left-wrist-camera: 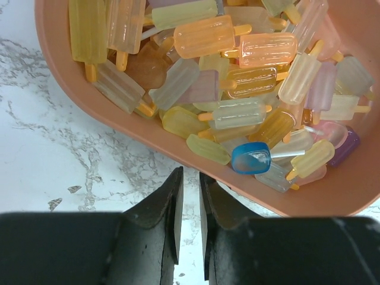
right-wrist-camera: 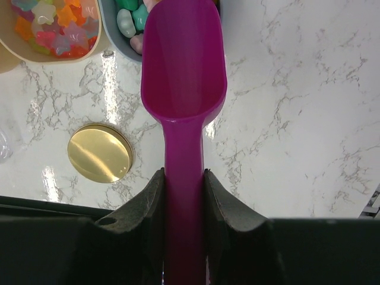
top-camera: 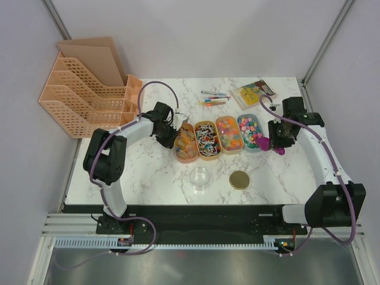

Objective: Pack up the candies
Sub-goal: Scoop the fake candies from the storage box.

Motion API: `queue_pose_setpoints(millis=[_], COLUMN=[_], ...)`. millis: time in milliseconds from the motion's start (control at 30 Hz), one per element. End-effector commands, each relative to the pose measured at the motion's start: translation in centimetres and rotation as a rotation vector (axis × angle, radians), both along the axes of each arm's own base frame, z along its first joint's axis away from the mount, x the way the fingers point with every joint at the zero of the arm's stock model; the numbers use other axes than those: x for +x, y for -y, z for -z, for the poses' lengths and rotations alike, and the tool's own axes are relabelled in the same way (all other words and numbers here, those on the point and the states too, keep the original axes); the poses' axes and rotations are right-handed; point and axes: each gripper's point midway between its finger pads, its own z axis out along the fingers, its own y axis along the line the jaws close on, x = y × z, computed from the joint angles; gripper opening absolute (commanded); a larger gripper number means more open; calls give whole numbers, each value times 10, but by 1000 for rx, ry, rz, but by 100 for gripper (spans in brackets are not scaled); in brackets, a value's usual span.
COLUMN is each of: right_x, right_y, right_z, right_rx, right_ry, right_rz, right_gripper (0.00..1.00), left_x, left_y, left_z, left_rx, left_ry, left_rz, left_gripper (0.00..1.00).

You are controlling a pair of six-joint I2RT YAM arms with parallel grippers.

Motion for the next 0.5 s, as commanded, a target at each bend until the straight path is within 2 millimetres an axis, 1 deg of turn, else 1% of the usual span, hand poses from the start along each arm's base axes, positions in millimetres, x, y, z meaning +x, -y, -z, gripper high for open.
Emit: queue_pose_setpoints(millis=[0,167,333,400,467], right_x=[3,8,10,11,17], right_y=[8,9,8,9,8], right_z=[-3,0,7,10,8], right_rx=[-40,-48,-47,-45,-43], right_ry=[-11,-22,-54,-69,-67], right_rz=[-7,-22,-32,-31,-35], right_gripper=[0,0,0,0,0], left_x=[13,16,17,17,16], left_y=[10,11,10,10,11], left_z=[-19,-17,-16,-16,-20], left_rx=[-47,-48,-50,-54,-60], left_ry=[84,92,104,108,115], left_rz=[1,6,5,1,-1], left_gripper=[24,24,24,24,24])
